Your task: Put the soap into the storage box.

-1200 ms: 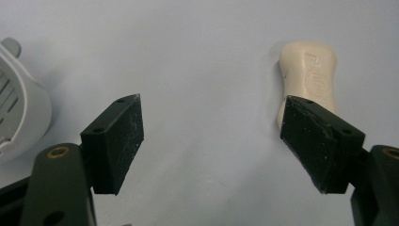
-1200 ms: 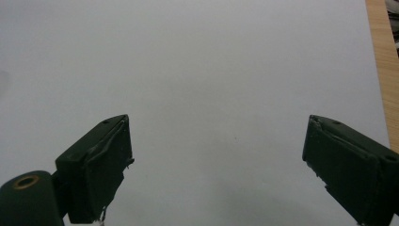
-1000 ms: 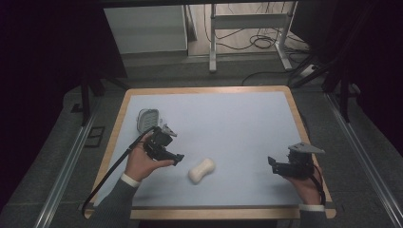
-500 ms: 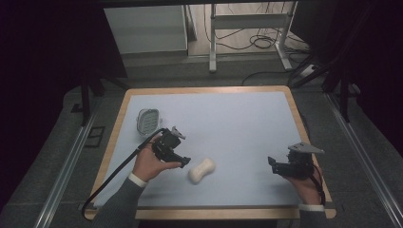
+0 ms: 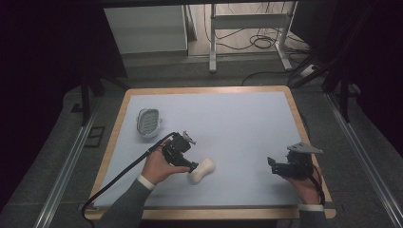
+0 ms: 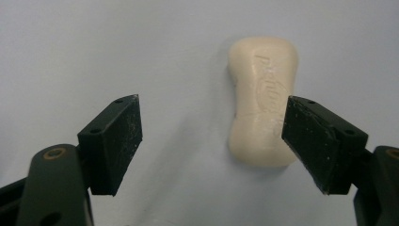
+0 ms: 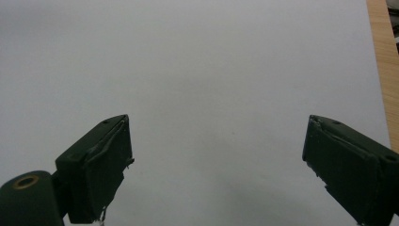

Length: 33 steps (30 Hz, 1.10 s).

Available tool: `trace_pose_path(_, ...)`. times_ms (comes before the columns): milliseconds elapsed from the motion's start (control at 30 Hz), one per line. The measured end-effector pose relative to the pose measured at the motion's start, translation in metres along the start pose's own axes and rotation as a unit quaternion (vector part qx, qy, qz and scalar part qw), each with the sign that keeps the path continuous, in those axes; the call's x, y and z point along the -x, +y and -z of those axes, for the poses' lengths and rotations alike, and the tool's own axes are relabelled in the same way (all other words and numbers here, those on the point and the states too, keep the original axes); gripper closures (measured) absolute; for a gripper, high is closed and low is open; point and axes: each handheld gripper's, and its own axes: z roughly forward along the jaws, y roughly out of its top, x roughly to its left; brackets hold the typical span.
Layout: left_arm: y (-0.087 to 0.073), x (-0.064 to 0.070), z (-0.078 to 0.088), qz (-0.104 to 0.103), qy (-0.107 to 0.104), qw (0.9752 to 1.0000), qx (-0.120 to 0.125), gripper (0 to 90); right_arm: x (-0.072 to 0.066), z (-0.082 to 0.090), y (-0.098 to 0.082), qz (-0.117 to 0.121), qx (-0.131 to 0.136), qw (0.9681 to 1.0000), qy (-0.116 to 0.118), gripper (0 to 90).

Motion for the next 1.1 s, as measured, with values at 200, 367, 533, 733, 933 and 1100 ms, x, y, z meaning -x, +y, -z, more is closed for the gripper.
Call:
trace_pose_path(200,0.001,0.005,-0.007,-0.004,-0.008,0.9999,-0.006,21.2,0.001,-0.001,-0.001,-0.001,-0.001,1.0000,-0.001,8.5)
trace_pose_path(367,0.002,0.009,-0.016,-0.009,-0.017,0.9997,-0.013,21.2,0.000,-0.001,-0.001,0.000,-0.003,1.0000,-0.002,8.5)
trace_pose_path(533,0.003,0.011,-0.022,-0.008,-0.016,0.9997,-0.017,21.7,0.001,-0.001,-0.001,-0.001,-0.004,1.0000,-0.004,8.5)
trace_pose_path(733,0.003,0.015,-0.030,-0.007,-0.022,0.9995,-0.021,22.6,0.001,-0.001,-0.001,-0.001,-0.005,1.0000,-0.005,8.5)
trace_pose_path(933,0.003,0.018,-0.042,-0.007,-0.022,0.9993,-0.031,22.9,0.002,-0.003,-0.002,-0.001,-0.007,1.0000,-0.006,8.5)
trace_pose_path(1100,0.004,0.020,-0.046,-0.005,-0.025,0.9992,-0.030,23.4,0.002,-0.003,-0.002,-0.001,-0.008,0.9999,-0.007,8.4)
